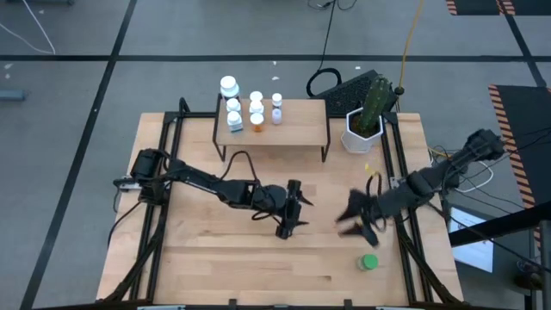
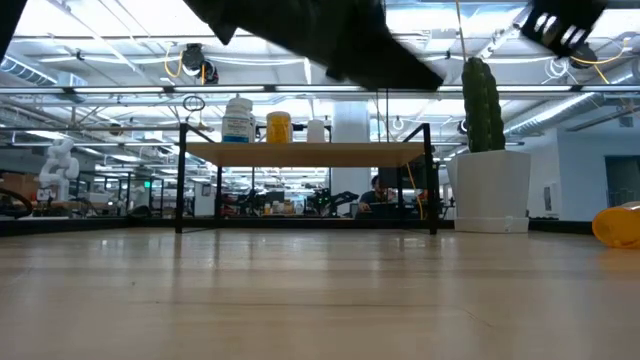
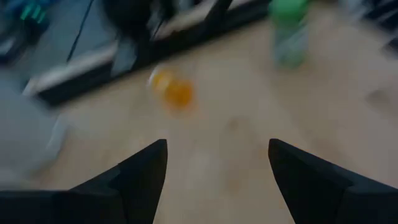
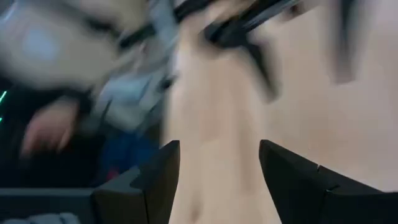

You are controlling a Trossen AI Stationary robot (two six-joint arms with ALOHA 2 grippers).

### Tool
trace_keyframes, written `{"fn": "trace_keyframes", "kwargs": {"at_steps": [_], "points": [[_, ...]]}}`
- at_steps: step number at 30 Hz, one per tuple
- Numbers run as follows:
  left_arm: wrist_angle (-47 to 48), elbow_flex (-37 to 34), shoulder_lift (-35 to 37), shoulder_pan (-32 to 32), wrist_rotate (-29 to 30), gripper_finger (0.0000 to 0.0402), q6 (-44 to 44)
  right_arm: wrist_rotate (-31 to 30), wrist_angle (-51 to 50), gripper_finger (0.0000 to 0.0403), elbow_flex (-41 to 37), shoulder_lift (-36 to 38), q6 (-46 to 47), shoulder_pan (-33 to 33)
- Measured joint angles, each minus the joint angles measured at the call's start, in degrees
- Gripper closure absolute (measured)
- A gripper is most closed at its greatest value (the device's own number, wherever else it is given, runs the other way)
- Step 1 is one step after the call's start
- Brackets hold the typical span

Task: Pick and place medicine bottles onto shelf by color
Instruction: Put the green pill bottle on the shelf

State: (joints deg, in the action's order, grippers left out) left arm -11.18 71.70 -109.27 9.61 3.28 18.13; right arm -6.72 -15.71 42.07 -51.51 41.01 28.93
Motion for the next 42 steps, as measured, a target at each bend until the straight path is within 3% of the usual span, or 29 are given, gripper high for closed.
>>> {"fn": "trace_keyframes", "kwargs": {"at_steps": [2, 5, 10, 14, 17, 21, 25, 30, 35, 42], "points": [[-3.5, 0.0, 0.0, 0.6, -4.6, 0.0121, 1.3, 2.2, -4.1, 0.0190, 3.9, -2.9, -0.6, 3.5], [-8.8, 0.0, 0.0, 1.5, -10.0, 0.0121, 1.6, -1.4, -14.2, 0.0191, 9.4, -6.7, 5.4, 7.6], [-19.6, 0.2, -3.4, 3.0, -11.0, 0.0121, 1.7, -2.5, -29.3, 0.0191, 14.0, -11.1, 17.0, 12.2], [-21.9, 3.9, -9.0, 3.2, -11.9, 0.0121, 1.7, 7.2, -36.5, 0.0191, 13.7, -13.2, 30.1, 15.5], [-19.8, 11.3, -14.6, 2.4, -14.8, 0.0121, 0.6, 17.0, -43.9, 0.0191, 13.6, -14.3, 38.8, 17.8], [-11.1, 24.2, -23.0, 1.1, -20.1, 0.0121, -0.7, 22.8, -50.7, 0.0197, 13.5, -15.1, 42.8, 20.9], [-6.2, 36.6, -29.9, 0.5, -22.6, 0.0121, -0.6, 18.5, -47.8, 0.0205, 12.8, -15.1, 40.1, 24.0], [-0.9, 47.1, -37.1, 0.6, -24.2, 0.0121, -0.3, 15.5, -32.8, 0.0212, 6.8, -15.7, 39.2, 27.7], [0.0, 47.8, -38.3, 0.9, -24.2, 0.0121, -0.2, 15.8, -21.6, 0.0227, 0.2, -18.7, 40.8, 30.0], [-0.9, 47.7, -38.6, 0.9, -24.2, 0.0121, -0.9, 12.8, -16.0, 0.0242, -3.3, -22.1, 35.7, 30.2]]}}
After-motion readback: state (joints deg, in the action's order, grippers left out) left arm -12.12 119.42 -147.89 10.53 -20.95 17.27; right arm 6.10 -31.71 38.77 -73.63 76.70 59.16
